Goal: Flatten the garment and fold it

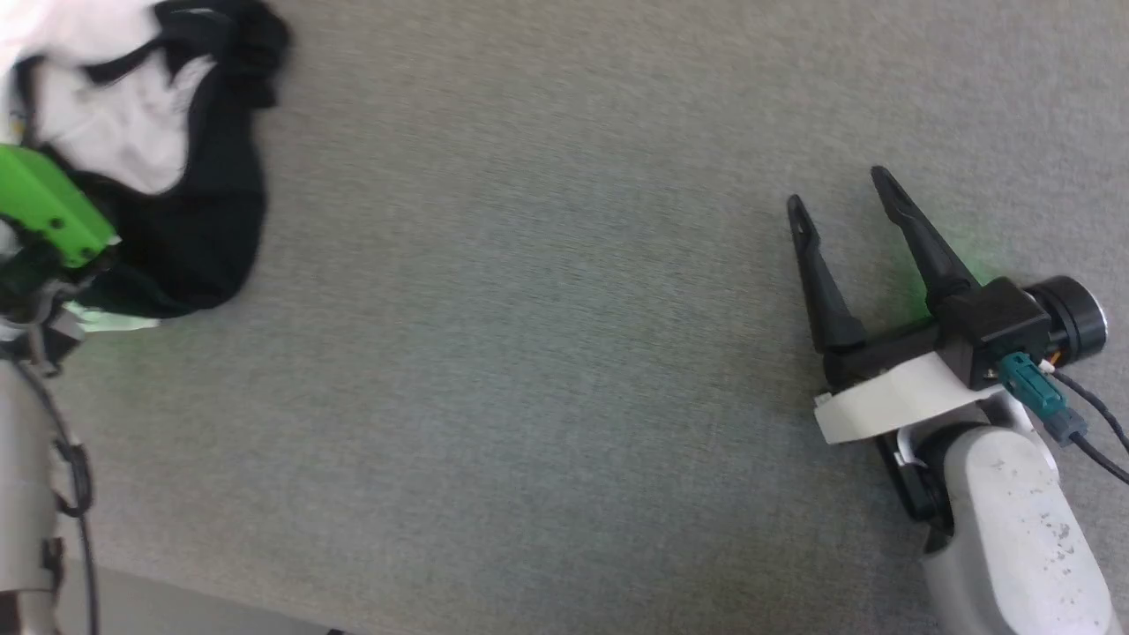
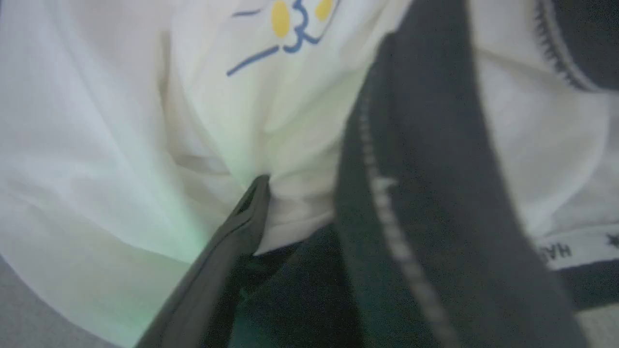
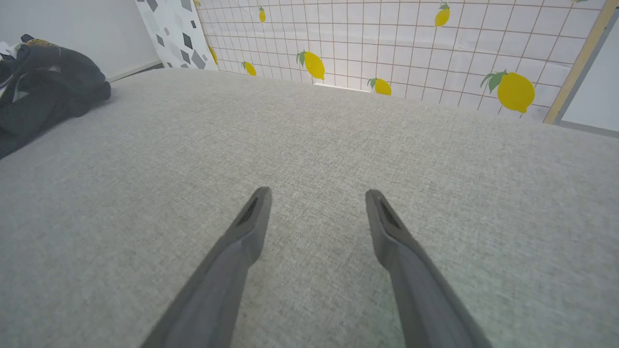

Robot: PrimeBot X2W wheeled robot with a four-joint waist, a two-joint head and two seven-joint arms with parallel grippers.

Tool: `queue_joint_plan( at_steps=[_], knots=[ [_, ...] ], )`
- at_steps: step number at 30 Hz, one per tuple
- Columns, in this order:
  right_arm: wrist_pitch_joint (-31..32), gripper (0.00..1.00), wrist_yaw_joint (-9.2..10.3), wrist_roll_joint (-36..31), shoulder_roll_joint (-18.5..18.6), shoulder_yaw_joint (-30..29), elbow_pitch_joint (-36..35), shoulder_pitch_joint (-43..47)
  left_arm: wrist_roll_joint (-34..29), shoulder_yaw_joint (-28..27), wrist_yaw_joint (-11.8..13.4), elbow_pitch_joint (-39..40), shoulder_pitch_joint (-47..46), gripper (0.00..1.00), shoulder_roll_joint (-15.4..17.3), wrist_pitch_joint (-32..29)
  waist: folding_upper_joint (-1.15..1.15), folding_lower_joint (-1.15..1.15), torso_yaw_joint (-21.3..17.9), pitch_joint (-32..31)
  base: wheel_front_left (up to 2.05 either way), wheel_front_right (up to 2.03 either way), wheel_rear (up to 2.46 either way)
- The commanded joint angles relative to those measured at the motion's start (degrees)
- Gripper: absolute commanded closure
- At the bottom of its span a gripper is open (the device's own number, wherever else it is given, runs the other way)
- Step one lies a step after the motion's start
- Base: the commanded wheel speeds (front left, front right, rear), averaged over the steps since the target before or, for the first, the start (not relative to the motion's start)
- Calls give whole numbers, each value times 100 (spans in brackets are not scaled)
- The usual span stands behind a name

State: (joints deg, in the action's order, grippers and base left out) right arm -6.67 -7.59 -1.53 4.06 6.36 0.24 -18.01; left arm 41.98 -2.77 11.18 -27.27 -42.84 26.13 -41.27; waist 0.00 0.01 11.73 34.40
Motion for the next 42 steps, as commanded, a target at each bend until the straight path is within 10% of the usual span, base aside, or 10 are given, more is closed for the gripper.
queue_joint_plan(
  at_steps=[1, 4, 5, 7, 8, 12, 21, 42],
  knots=[
    [-37, 0, 10, 25, 5, -18, 35, -90, 63, 4, 150, -40, 201, 0, -48, -190, 0, -1, -364, 385, 0, 0, 0],
    [-66, 0, 10, 50, -4, -39, 71, -101, 26, 24, 387, 36, 446, 0, -20, -408, 0, -1, -356, 343, 0, 0, 0],
    [-73, 0, 10, 55, -7, -46, 86, -101, -30, 52, 430, 109, 525, 15, 14, -411, 0, -1, -345, 307, 0, 0, 0],
    [-91, 0, 10, 58, -12, -60, 114, -102, -272, 42, 481, 303, 598, 96, 158, -17, 0, -1, -317, 220, 0, 0, 0],
    [-99, 0, 10, 63, -12, -61, 132, -108, -432, 18, 502, 379, 607, 100, 250, 299, 0, -1, -311, 178, 0, 0, 0],
    [-245, 0, 10, 128, -28, -98, 390, 6, -1421, -60, 558, 668, 398, 100, 673, 2624, 0, -1, -236, -526, 0, 0, 0],
    [-431, 0, 10, 310, -102, -296, 823, 501, -2362, 770, -179, 915, -720, 100, 1022, 4224, 0, -1, -261, -1932, 0, 0, 0],
    [-295, 0, 10, 693, -117, -262, 830, 1137, -1682, 2379, -1105, 985, -2090, 100, -1537, 4446, 0, -1, -1698, -3128, 0, 0, 0]
  ],
)
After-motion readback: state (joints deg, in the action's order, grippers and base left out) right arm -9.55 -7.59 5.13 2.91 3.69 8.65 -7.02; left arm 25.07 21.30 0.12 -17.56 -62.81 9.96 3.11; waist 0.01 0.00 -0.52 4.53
